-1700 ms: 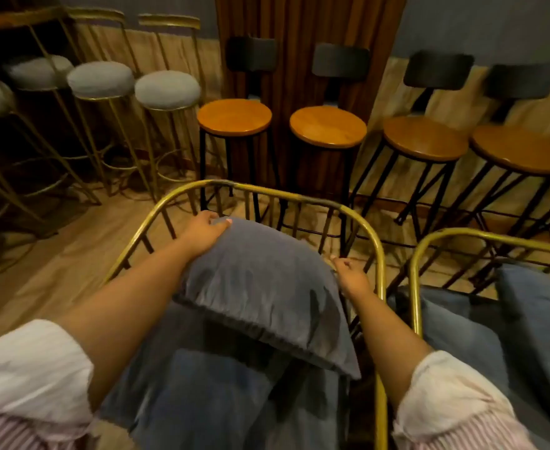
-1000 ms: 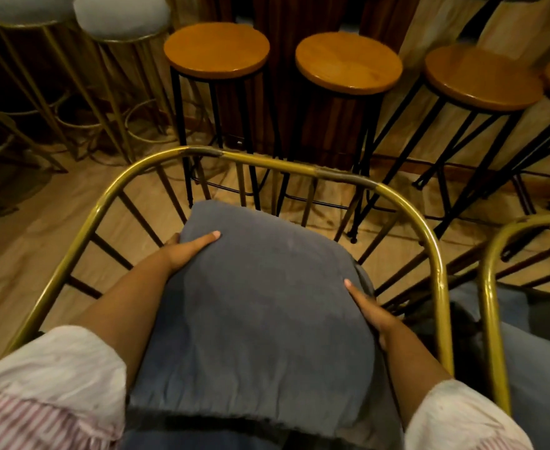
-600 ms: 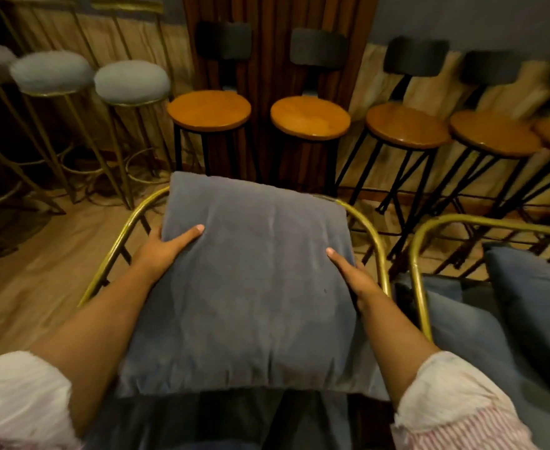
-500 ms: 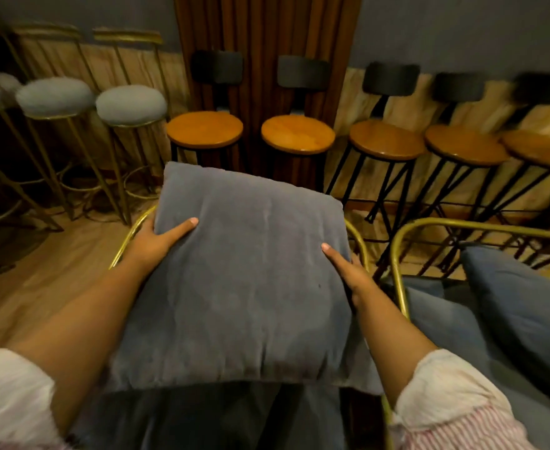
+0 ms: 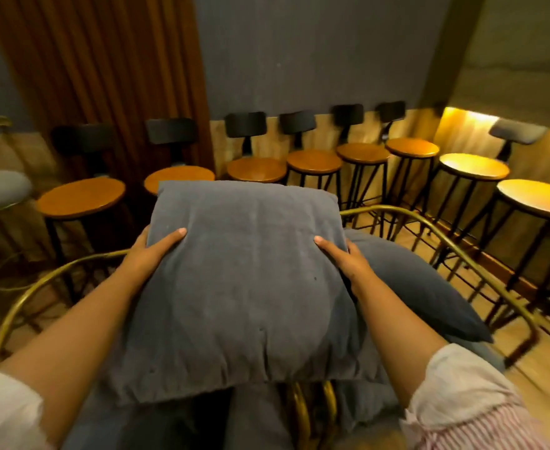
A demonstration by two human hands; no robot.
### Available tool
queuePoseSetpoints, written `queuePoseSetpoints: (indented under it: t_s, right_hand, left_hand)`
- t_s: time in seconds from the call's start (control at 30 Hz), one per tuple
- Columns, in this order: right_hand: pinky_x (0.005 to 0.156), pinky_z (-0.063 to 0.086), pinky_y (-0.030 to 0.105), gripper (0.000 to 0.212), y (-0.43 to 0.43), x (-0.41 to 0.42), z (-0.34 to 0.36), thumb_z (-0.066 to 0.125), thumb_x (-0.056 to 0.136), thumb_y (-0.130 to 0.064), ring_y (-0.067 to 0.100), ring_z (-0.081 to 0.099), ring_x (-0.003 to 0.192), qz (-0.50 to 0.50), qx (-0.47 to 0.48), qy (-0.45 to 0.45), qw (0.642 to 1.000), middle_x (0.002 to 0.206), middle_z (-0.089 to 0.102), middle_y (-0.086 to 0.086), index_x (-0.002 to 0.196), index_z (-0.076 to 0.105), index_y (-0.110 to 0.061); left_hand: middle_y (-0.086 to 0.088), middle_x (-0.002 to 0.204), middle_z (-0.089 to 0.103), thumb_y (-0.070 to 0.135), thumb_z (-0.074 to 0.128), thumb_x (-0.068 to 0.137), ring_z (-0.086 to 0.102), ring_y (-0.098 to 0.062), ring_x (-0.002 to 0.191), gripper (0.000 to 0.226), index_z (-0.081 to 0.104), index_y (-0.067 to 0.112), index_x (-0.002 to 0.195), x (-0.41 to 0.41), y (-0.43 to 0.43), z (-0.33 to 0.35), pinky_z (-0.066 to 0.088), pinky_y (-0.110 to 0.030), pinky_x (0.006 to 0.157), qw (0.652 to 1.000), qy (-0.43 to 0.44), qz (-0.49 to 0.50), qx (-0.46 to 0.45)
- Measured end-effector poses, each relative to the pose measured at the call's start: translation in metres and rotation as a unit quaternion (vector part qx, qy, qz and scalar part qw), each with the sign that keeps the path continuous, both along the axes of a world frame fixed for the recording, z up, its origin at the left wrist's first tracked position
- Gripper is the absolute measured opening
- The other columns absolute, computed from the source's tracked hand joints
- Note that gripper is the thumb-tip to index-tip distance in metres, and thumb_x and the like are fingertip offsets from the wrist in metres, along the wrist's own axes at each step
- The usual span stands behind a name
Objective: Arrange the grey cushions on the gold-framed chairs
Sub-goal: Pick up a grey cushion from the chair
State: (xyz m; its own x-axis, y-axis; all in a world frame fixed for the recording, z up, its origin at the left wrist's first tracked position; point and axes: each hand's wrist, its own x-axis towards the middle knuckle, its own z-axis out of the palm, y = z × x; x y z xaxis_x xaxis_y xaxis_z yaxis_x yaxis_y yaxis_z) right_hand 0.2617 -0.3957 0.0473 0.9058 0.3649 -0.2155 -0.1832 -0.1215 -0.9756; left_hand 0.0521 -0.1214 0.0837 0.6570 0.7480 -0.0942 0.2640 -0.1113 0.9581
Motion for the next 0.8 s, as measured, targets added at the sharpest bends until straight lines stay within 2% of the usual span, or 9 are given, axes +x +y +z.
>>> queuePoseSetpoints:
  t_s: [0.07, 0.13, 0.23, 0.33, 0.37, 0.47, 0.53, 0.7, 0.8]
  right_hand:
    - [0.090, 0.047, 0.043, 0.088, -0.035, 0.024, 0.000, 0.077, 0.067, -0.052, 0.031, 0.053, 0.122, -0.026, -0.011, 0.004, 1.000, 0.139, 0.051, 0.004, 0.142, 0.041, -0.022]
    - [0.093, 0.047, 0.046, 0.093, -0.067, 0.048, 0.002, 0.078, 0.063, -0.056, 0.032, 0.054, 0.120, -0.042, -0.027, 0.004, 0.999, 0.140, 0.051, 0.005, 0.141, 0.042, -0.023]
    - [0.096, 0.048, 0.048, 0.099, -0.114, 0.090, 0.002, 0.080, 0.056, -0.060, 0.031, 0.055, 0.119, -0.076, -0.028, 0.004, 0.997, 0.139, 0.052, 0.002, 0.142, 0.042, -0.028]
    - [0.089, 0.046, 0.039, 0.093, -0.161, 0.142, 0.002, 0.079, 0.061, -0.058, 0.029, 0.053, 0.121, -0.105, -0.042, -0.003, 0.994, 0.133, 0.052, -0.004, 0.142, 0.042, -0.030]
    - [0.087, 0.044, 0.038, 0.090, -0.176, 0.163, -0.001, 0.078, 0.063, -0.055, 0.029, 0.053, 0.121, -0.111, -0.045, -0.004, 0.993, 0.136, 0.052, -0.001, 0.142, 0.042, -0.029]
    - [0.089, 0.045, 0.040, 0.099, -0.212, 0.223, -0.009, 0.079, 0.055, -0.062, 0.030, 0.053, 0.121, -0.116, -0.066, 0.002, 0.991, 0.142, 0.050, 0.003, 0.141, 0.042, -0.030]
    - [0.086, 0.042, 0.040, 0.093, -0.232, 0.266, -0.013, 0.077, 0.061, -0.058, 0.030, 0.051, 0.123, -0.126, -0.079, 0.003, 0.989, 0.143, 0.049, 0.004, 0.142, 0.042, -0.029]
    - [0.100, 0.042, 0.050, 0.090, -0.258, 0.366, -0.027, 0.072, 0.066, -0.061, 0.032, 0.047, 0.129, -0.120, -0.114, 0.009, 0.986, 0.148, 0.043, 0.004, 0.144, 0.037, -0.031]
    - [0.099, 0.042, 0.048, 0.090, -0.262, 0.408, -0.039, 0.071, 0.065, -0.063, 0.031, 0.049, 0.127, -0.112, -0.125, 0.003, 0.986, 0.146, 0.045, 0.003, 0.143, 0.038, -0.032]
  left_hand:
    - [-0.004, 0.146, 0.045, 0.061, 0.068, 0.071, 0.049, -0.034, 0.126, 0.087, 0.031, 0.035, 0.145, 0.034, -0.024, -0.004, 0.043, -0.051, 0.100, 1.000, -0.001, -0.028, -0.007]
    - [-0.004, 0.147, 0.044, 0.063, 0.069, 0.067, 0.049, -0.033, 0.127, 0.091, 0.031, 0.036, 0.145, 0.071, -0.047, -0.008, 0.042, -0.054, 0.103, 0.998, -0.005, -0.054, -0.016]
    - [-0.003, 0.148, 0.044, 0.065, 0.068, 0.067, 0.048, -0.031, 0.128, 0.092, 0.031, 0.036, 0.146, 0.134, -0.082, -0.015, 0.042, -0.051, 0.103, 0.996, -0.003, -0.087, -0.027]
    - [-0.002, 0.147, 0.043, 0.059, 0.066, 0.074, 0.047, -0.031, 0.129, 0.085, 0.030, 0.034, 0.147, 0.203, -0.125, -0.026, 0.041, -0.047, 0.100, 0.994, -0.004, -0.101, -0.035]
    - [-0.003, 0.147, 0.044, 0.058, 0.067, 0.074, 0.048, -0.031, 0.128, 0.085, 0.031, 0.034, 0.146, 0.227, -0.139, -0.030, 0.042, -0.048, 0.101, 0.994, -0.001, -0.100, -0.042]
    - [-0.004, 0.146, 0.047, 0.059, 0.068, 0.072, 0.050, -0.031, 0.126, 0.085, 0.033, 0.033, 0.146, 0.294, -0.173, -0.041, 0.043, -0.048, 0.103, 0.992, 0.002, -0.115, -0.058]
    - [-0.002, 0.146, 0.047, 0.065, 0.069, 0.066, 0.051, -0.031, 0.125, 0.090, 0.033, 0.038, 0.145, 0.341, -0.192, -0.048, 0.043, -0.049, 0.103, 0.991, 0.015, -0.114, -0.061]
    - [-0.001, 0.147, 0.045, 0.057, 0.069, 0.072, 0.050, -0.029, 0.127, 0.087, 0.030, 0.037, 0.147, 0.434, -0.221, -0.068, 0.044, -0.044, 0.097, 0.991, 0.021, -0.113, -0.067]
    - [-0.001, 0.148, 0.043, 0.055, 0.068, 0.074, 0.048, -0.028, 0.128, 0.086, 0.028, 0.037, 0.147, 0.472, -0.226, -0.079, 0.043, -0.041, 0.096, 0.993, 0.012, -0.106, -0.058]
